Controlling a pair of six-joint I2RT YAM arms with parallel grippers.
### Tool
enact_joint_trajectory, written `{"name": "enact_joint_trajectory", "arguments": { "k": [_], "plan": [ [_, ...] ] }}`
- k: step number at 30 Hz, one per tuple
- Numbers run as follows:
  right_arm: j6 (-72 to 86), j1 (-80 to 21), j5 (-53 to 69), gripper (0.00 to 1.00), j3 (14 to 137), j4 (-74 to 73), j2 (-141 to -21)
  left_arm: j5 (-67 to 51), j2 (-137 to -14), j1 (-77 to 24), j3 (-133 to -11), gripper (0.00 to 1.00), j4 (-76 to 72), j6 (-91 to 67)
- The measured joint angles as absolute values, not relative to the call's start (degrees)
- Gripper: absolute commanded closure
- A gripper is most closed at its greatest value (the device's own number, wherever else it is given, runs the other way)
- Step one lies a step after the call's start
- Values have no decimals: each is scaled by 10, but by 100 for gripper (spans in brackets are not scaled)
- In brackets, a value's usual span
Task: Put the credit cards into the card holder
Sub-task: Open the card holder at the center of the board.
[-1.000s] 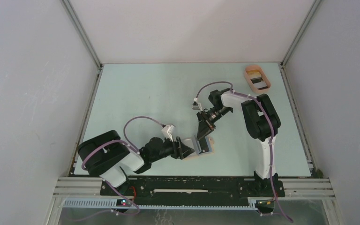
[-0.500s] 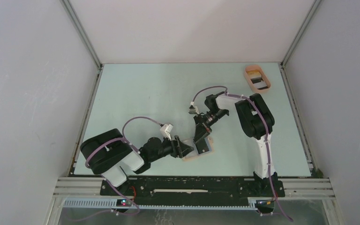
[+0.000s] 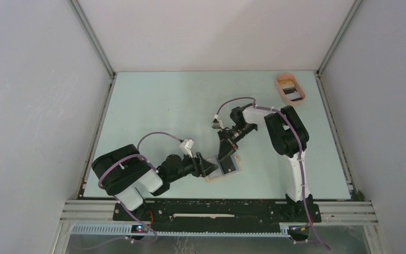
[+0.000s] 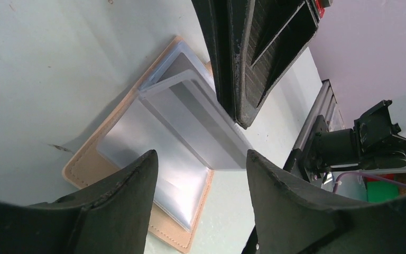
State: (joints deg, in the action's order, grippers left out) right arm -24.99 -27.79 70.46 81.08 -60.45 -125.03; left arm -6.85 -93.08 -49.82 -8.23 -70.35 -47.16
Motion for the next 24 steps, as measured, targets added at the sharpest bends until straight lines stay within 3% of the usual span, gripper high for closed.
{"name": "enact_joint_trajectory", "arguments": {
  "k": [3,5,24],
  "plan": [
    [-252,-278,708,92,812,-607,-1253,-69,-934,-497,-82,31,-707,-476],
    [-255,-278,710,93,817,-613,-1258,-69,-934,-496,-81,30,-710,-477],
    [-214,-308,639,90,813,-564,-1270,-64,-942,-489,-35,30,-764,-497]
  ]
}}
